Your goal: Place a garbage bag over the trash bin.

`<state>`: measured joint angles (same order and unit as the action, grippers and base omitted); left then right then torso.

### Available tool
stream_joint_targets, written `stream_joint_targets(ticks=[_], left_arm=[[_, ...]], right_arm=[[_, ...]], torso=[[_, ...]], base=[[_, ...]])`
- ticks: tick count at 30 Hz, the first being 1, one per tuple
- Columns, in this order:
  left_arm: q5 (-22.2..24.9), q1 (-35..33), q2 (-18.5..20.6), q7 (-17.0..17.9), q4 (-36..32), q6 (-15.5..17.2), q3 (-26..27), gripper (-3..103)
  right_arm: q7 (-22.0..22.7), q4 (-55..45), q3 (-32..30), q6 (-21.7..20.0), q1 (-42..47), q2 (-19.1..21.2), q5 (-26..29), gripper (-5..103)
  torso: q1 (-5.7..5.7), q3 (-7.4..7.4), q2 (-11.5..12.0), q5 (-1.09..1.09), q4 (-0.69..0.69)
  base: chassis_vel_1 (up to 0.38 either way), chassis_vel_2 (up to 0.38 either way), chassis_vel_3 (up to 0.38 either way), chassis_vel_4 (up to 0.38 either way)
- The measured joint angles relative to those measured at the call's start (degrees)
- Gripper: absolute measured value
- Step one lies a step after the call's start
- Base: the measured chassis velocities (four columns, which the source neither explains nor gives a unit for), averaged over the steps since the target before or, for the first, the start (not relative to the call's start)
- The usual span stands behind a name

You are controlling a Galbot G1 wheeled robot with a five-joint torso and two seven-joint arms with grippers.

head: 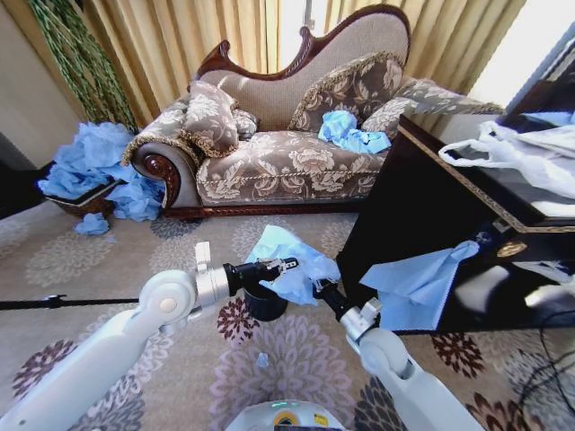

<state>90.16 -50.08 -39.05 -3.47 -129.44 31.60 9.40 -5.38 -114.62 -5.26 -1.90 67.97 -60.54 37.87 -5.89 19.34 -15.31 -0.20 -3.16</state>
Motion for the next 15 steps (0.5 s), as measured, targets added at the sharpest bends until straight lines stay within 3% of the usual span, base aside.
stream_joint_targets(ticks=[8, 15], left_arm=[[2.1, 2.2, -0.2, 0.0, 0.2, 0.0, -0.7, 0], [2.4, -0.8, 0.4, 0.7, -3.6, -0.2, 1.1, 0]], right_arm=[[-1.0, 0.8, 4.4, 0.1, -0.2, -1.3, -1.8, 0], [-0.9, 3.8, 4.4, 0.6, -2.9, -3.0, -2.6, 0]], torso=[[0.0, 0.0, 0.0, 0.0, -0.02], [0.0, -0.01, 0.0, 0.0, 0.0]], base=[[0.0, 0.0, 0.0, 0.0], [0.0, 0.0, 0.0, 0.0]])
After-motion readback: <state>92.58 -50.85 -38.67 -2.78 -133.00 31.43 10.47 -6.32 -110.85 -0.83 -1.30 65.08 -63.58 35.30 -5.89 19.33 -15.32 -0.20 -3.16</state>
